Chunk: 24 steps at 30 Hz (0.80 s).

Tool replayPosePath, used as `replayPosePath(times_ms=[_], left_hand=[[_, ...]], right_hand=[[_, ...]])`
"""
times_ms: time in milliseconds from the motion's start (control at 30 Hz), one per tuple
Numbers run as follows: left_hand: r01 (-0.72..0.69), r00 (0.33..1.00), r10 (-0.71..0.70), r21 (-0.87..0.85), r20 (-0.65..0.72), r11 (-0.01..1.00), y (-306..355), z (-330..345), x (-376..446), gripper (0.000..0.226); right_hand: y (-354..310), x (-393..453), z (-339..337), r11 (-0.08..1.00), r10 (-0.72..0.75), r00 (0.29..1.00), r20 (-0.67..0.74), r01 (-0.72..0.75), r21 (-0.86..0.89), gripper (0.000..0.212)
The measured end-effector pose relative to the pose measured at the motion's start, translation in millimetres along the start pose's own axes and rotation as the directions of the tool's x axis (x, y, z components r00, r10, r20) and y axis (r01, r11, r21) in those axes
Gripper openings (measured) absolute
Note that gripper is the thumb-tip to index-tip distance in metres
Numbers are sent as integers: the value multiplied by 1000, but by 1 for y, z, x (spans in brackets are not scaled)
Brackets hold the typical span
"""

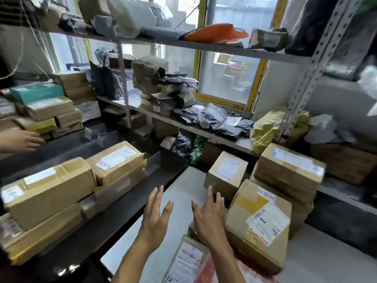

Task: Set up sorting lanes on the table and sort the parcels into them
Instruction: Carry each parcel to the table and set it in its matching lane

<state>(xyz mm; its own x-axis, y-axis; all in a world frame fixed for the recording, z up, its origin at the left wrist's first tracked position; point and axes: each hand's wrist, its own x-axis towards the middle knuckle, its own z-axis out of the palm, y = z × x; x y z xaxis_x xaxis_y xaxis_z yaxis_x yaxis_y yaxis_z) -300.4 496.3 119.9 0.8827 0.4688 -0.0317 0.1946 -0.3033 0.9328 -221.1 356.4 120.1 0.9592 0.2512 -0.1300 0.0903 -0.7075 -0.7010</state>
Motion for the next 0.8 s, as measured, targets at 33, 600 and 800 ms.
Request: replayPosePath(times_ms=[33, 600, 800], left_hand=[[-6, 1000, 6, 5, 21, 1000, 3, 3, 12, 79], [131, 893, -23, -213, 449, 968, 60, 89, 215, 55], [301, 832, -166, -179, 530, 937, 63, 128, 272, 58]], right_hand=[[-1, 9, -2, 999, 17, 1000, -9, -17, 41, 72], [5, 192, -99, 785, 390, 899, -198, -212, 582, 64], [28, 248, -88, 643, 606, 795, -38, -460, 612, 92]])
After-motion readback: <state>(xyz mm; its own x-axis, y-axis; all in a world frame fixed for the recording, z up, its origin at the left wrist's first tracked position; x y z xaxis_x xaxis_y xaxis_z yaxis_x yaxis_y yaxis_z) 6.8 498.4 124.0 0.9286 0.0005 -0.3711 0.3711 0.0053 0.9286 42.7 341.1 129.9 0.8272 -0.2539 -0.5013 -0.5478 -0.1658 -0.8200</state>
